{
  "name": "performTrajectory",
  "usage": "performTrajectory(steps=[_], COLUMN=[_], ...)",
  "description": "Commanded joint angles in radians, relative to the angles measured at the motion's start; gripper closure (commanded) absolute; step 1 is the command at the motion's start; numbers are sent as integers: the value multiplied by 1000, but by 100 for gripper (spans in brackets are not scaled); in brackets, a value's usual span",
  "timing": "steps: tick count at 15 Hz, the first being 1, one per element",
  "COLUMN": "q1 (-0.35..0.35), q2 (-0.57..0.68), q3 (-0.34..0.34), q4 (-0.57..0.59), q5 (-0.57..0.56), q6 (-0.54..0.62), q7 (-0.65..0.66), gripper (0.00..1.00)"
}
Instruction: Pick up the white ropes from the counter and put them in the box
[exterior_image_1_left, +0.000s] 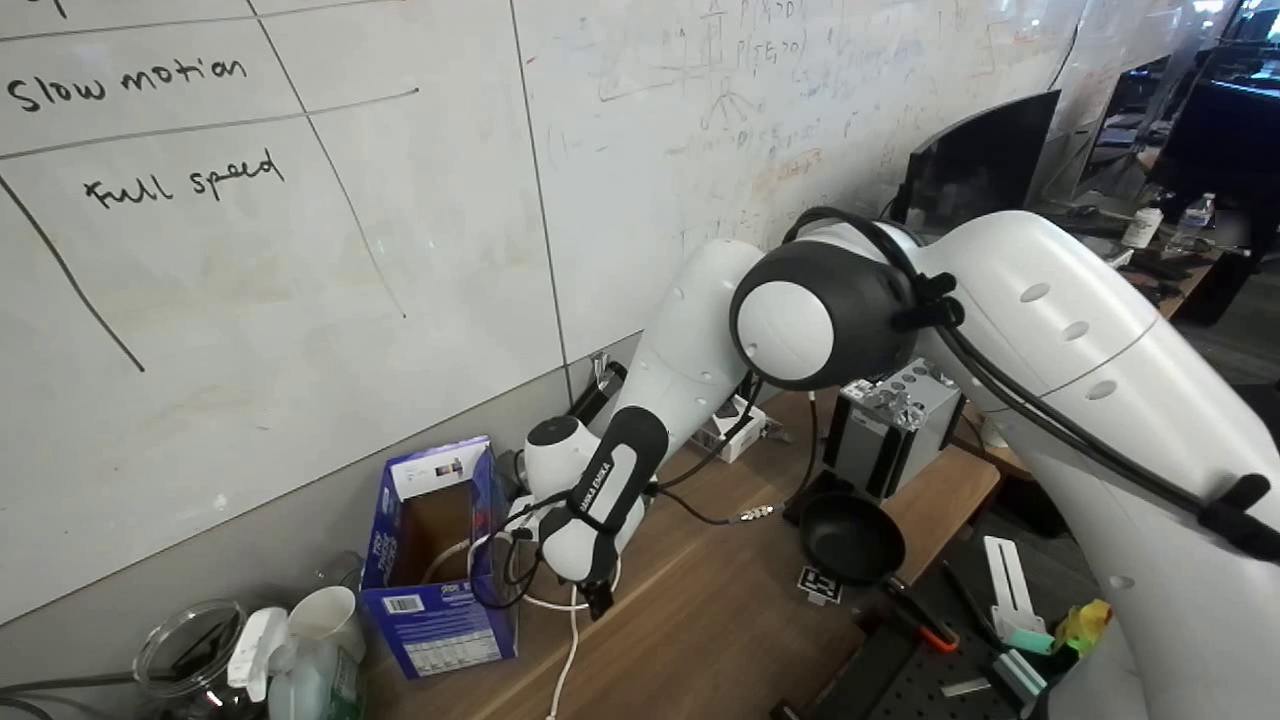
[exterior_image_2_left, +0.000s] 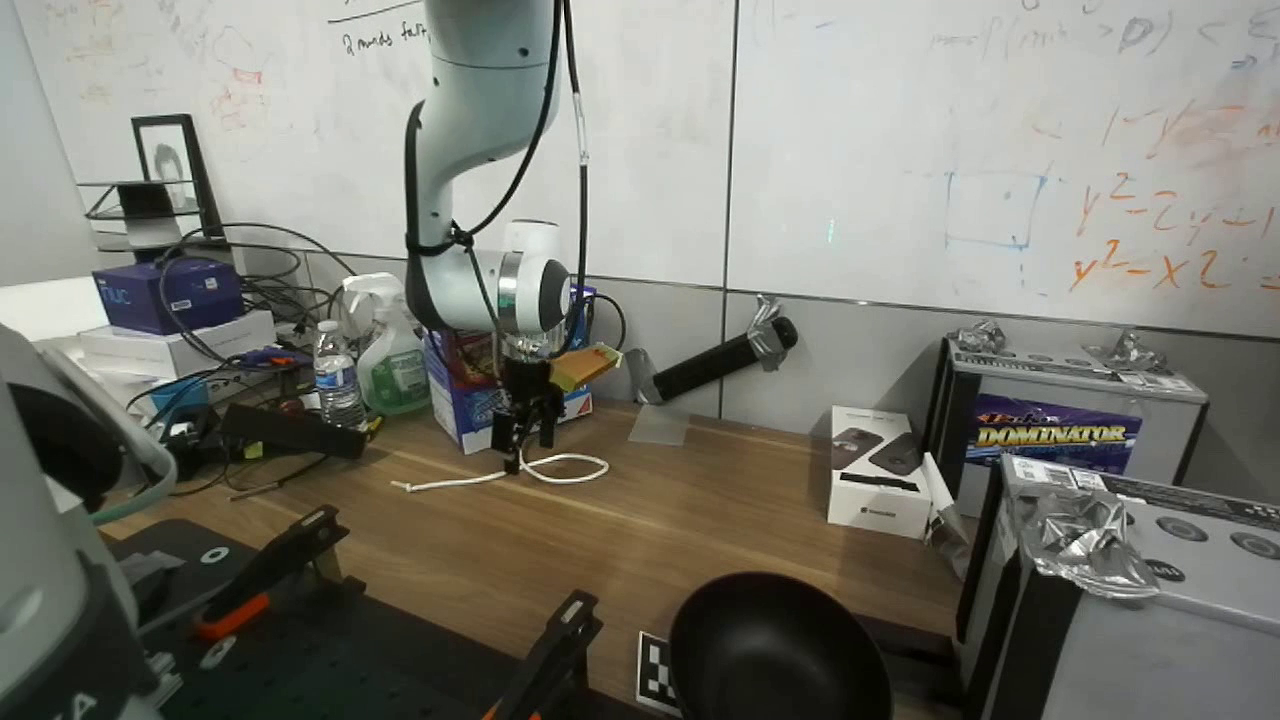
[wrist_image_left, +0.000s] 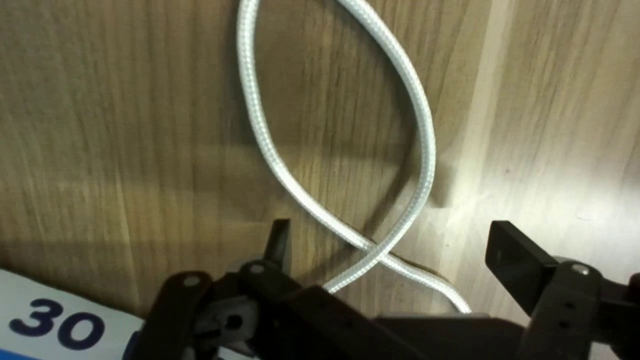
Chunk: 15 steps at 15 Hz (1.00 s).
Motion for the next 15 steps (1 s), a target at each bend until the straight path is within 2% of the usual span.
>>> performTrajectory(steps=[1,10,15], q1=[7,7,2], q2=[38,63,52], q3=[-4,-3,0], q4=[61,90,69], q5=[-16,-16,-19], q6=[-28,-56,-25], q7=[-1,-6,-9], gripper=[0,0,0])
